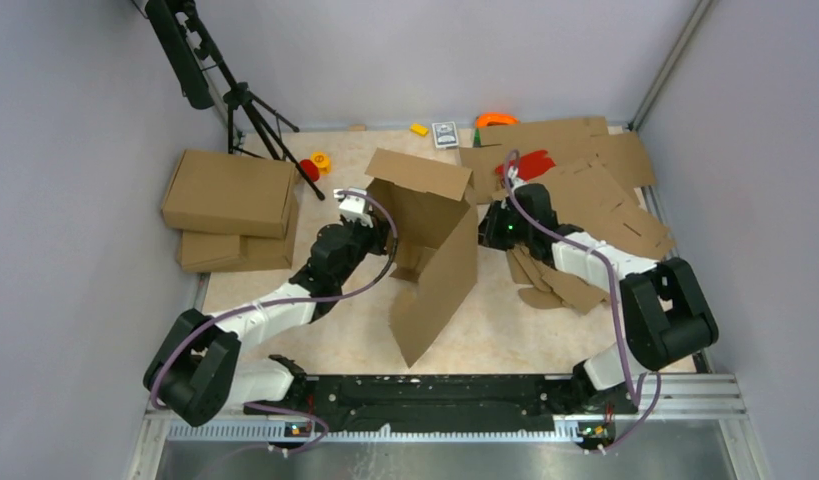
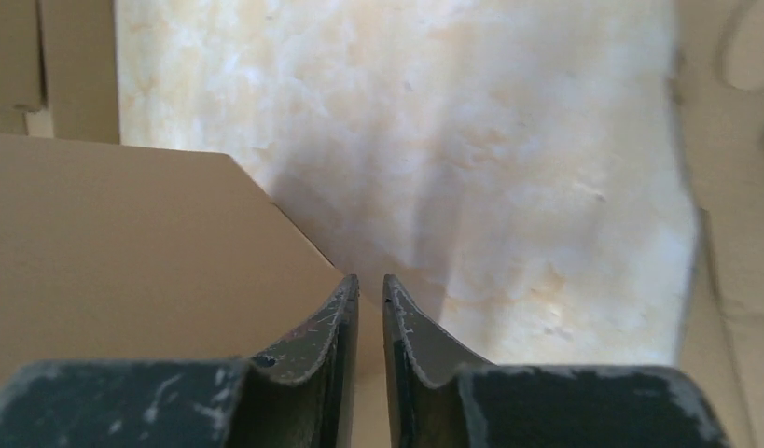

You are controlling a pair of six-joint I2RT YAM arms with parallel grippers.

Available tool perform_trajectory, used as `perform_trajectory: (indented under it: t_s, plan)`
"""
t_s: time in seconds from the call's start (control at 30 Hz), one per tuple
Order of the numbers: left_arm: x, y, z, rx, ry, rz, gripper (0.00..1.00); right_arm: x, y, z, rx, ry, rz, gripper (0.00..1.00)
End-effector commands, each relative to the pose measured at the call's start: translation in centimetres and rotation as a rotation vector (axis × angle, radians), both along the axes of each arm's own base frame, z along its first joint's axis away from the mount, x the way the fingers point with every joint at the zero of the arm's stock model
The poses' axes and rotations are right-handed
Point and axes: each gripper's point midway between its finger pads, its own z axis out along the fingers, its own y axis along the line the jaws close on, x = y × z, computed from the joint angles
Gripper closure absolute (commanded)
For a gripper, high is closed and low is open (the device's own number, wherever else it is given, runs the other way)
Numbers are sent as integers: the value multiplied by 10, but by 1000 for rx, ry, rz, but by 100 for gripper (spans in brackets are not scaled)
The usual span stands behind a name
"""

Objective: Fold the paper box

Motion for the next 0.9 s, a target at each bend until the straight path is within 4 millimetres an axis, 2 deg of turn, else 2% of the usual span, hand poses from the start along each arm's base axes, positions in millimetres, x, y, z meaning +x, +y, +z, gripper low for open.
perform_trajectory:
  t_s: [0.0, 0.07, 0.23, 0.33, 0.4, 0.5, 0.6, 0.77, 0.87]
  plan:
    - [5, 8, 21, 13, -78, 41, 99, 1, -32, 0, -12, 36, -49, 82]
    - [5, 9, 17, 18, -81, 46, 99, 0, -45, 9, -7, 23, -69, 75]
    - [5, 12, 3, 34, -71, 56, 99, -8, -60, 39, -21, -21, -78, 47]
    - [3, 13, -7, 45, -65, 60, 100, -11, -67, 66, -11, -73, -91, 31]
    - [3, 14, -11, 60, -67, 60, 100, -13, -73, 94, 7, -137, -102, 22]
    - [2, 13, -12, 89, -82, 55, 100, -13, -75, 131, 44, -215, -85, 16]
    - [2, 13, -11, 106, -93, 53, 100, -16, -66, 159, 76, -244, -13, 15]
    - [0, 12, -11, 132, -105, 46, 100, -17, -61, 193, 104, -304, 16, 12]
    - [-1, 10, -12, 144, -107, 41, 100, -21, -52, 202, 148, -295, 69, 12]
